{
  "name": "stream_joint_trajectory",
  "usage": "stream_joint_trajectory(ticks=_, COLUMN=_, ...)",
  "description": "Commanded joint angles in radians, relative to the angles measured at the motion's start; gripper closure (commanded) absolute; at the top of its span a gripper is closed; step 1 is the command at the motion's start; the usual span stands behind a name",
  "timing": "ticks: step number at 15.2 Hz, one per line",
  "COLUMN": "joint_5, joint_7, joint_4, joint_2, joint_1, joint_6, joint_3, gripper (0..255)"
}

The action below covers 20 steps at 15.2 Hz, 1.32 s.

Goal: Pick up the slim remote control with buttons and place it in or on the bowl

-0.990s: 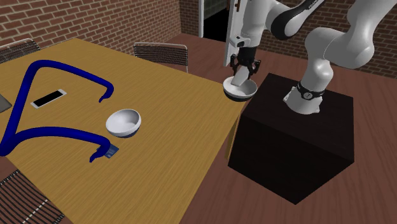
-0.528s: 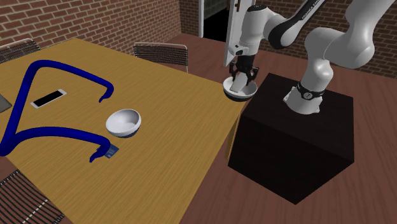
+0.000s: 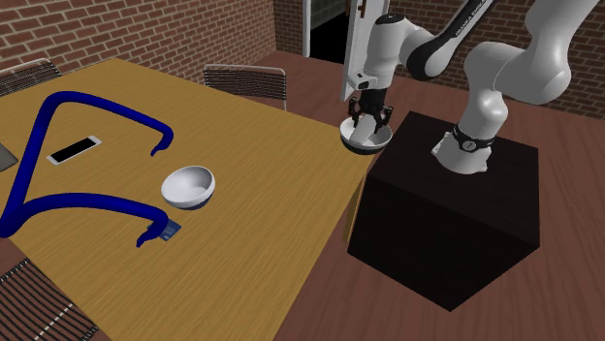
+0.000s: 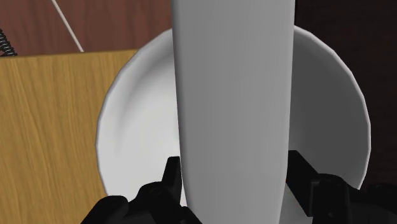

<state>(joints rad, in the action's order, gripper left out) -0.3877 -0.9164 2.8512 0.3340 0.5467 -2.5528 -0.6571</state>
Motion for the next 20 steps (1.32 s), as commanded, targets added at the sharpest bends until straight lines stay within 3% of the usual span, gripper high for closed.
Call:
stream_joint_trajectory(ticks=1, joint_5=0.0, joint_7=0.0, joint_4=0.0, joint_2=-0.001, joint_1=0.0, joint_6=-0.001, joint_3=0.0, gripper=255)
stream_joint_trajectory(ticks=2, joint_5=0.0, joint_7=0.0, joint_4=0.0, joint_2=-0.001, joint_1=0.0, joint_6=-0.001, joint_3=0.0, gripper=255)
stream_joint_trajectory(ticks=3, joint_5=0.0, joint_7=0.0, joint_4=0.0, joint_2=0.0, joint_1=0.0, joint_6=-0.001, joint_3=0.0, gripper=0)
stream_joint_trajectory(ticks=8, joint_5=0.0, joint_7=0.0, joint_4=0.0, joint_2=-0.001, joint_1=0.0, joint_6=-0.001, joint_3=0.0, gripper=0)
stream_joint_trajectory(ticks=12, joint_5=-0.013, joint_7=0.021, joint_4=-0.04, joint_2=0.16, joint_1=0.033, joint_6=0.197, joint_3=0.061, gripper=0)
stream_joint_trajectory(ticks=20, joint_5=-0.013, joint_7=0.021, joint_4=-0.04, joint_2=0.16, joint_1=0.034, joint_6=0.197, joint_3=0.061, gripper=0)
